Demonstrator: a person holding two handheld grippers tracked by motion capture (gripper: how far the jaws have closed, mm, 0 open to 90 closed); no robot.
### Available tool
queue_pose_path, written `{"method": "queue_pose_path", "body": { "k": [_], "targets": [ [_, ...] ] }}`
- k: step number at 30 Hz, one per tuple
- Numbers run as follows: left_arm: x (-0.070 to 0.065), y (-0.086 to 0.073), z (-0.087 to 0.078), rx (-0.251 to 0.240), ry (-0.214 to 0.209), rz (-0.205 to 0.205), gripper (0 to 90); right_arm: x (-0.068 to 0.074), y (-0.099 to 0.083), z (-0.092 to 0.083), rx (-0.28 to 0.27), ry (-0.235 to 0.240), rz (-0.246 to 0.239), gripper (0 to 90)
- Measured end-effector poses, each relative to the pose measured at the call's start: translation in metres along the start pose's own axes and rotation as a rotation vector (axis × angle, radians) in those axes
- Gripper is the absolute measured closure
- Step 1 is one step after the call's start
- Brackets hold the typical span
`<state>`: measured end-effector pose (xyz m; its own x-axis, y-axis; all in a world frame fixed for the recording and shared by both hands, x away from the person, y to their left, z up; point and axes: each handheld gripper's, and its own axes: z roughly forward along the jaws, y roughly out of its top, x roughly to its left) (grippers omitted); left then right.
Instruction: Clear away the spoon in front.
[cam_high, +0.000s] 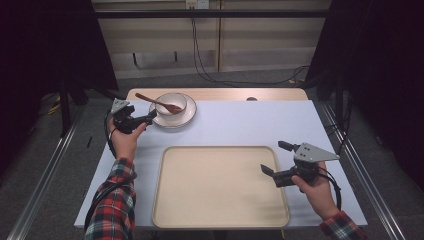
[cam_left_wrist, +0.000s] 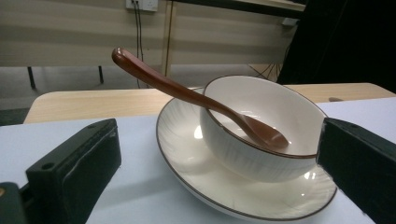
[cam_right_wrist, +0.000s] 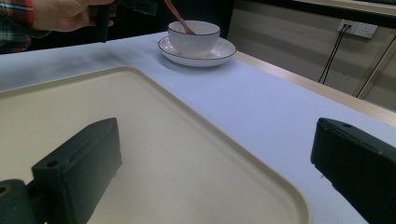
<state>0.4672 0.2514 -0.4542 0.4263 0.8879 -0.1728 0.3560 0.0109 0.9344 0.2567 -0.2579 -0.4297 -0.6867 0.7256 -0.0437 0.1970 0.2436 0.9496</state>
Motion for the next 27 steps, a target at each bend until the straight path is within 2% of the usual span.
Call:
{"method": "queue_pose_path", "body": {
  "k": [2,9,15,18,19,23,27],
  "targets": [
    [0.000,0.000,0.002,-0.006,0.003,-0.016,0.0,0.001,0.000,0.000,0.003,0.003,0.005,1.4],
    [0.000,0.000,0.007,0.004,0.014,-0.013,0.0,0.001,0.000,0.000,0.001,0.011,0.008,1.4],
    [0.000,-0.001,0.012,-0.008,0.011,-0.031,1.5,0.001,0.000,0.000,-0.006,0.016,0.015,1.6],
    [0.000,-0.001,0.013,0.001,0.015,-0.032,2.6,0.002,0.000,0.001,-0.011,0.020,0.006,1.6],
    [0.000,-0.001,0.015,-0.001,0.014,-0.048,3.4,0.002,0.000,0.001,-0.013,0.019,0.006,1.6],
    [0.002,-0.001,0.017,0.008,0.010,-0.068,5.3,0.003,0.000,0.001,-0.013,0.020,0.016,1.6],
    [0.004,-0.002,0.021,-0.007,0.016,-0.090,7.0,0.003,0.000,0.001,-0.015,0.022,0.015,1.6]
  ]
}}
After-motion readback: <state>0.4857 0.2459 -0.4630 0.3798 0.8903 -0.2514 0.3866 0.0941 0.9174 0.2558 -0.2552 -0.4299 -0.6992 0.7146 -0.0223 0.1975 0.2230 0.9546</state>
